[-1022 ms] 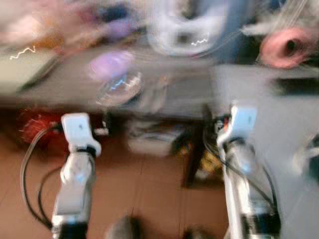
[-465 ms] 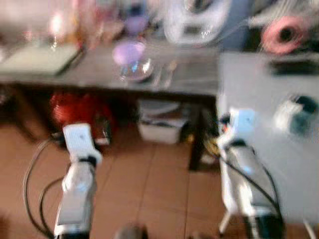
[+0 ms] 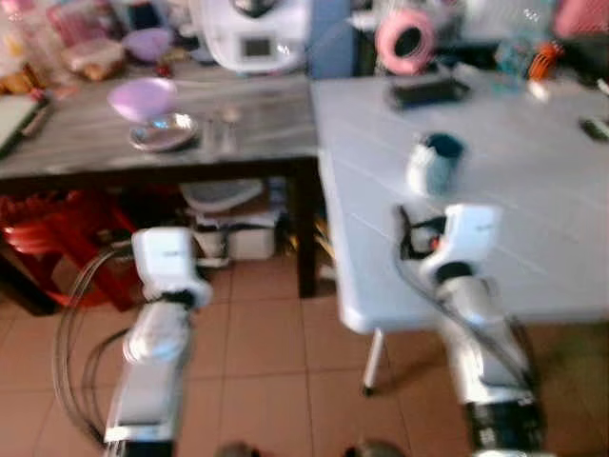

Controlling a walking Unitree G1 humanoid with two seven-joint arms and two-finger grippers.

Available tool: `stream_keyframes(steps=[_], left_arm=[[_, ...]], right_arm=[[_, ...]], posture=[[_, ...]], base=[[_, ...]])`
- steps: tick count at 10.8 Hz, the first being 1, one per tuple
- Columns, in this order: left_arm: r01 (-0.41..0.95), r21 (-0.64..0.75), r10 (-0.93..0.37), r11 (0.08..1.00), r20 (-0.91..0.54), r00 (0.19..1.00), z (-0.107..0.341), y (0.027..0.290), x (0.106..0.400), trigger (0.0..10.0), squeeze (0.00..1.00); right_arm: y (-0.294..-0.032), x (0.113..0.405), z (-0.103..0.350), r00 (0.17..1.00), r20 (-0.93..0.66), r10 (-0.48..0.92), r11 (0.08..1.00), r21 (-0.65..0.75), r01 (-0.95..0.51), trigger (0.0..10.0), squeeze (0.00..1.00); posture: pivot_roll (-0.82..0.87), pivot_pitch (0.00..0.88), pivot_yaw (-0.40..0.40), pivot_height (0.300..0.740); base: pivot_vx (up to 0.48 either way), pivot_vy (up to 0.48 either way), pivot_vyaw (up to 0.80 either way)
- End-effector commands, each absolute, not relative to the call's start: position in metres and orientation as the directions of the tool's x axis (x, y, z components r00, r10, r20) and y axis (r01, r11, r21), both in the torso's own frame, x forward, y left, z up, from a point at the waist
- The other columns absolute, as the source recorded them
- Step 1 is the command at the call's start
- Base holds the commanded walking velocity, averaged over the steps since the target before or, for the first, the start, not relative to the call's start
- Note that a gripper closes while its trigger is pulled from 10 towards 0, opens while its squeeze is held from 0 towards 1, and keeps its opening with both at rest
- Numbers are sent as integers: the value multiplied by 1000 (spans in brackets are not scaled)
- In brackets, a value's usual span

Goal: Setting the table

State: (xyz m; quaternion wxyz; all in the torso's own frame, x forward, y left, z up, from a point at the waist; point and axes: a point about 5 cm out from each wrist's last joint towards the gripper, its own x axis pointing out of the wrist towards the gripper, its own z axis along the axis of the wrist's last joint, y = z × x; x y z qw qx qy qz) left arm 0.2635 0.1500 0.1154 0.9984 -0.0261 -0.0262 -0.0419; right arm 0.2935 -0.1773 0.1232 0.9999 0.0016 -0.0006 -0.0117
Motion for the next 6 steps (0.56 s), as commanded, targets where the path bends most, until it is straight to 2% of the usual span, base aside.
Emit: stream_keyframes(steps=[1,3,4,6], left_arm=[[59,-26,-58,998,60,997,117,159,261,10000,0],[67,-28,-66,997,45,997,113,157,256,10000,0],[82,-27,-81,996,42,996,112,154,256,10000,0],[99,-33,-97,995,41,994,113,149,258,10000,0]], right_arm=[[-174,294,124,1000,1,-20,1000,8,20,10000,0],[-176,294,121,1000,-11,-19,1000,5,19,10000,0],[-174,295,124,1000,1,-8,1000,-10,8,10000,0],[-171,301,129,1000,13,1,1000,-11,-1,10000,0]], posture=[[-15,61,58,740],[-16,73,53,740],[-19,76,55,740],[-23,74,57,740]], base=[[0,-469,0],[0,-452,0],[364,-307,0],[433,0,0]])
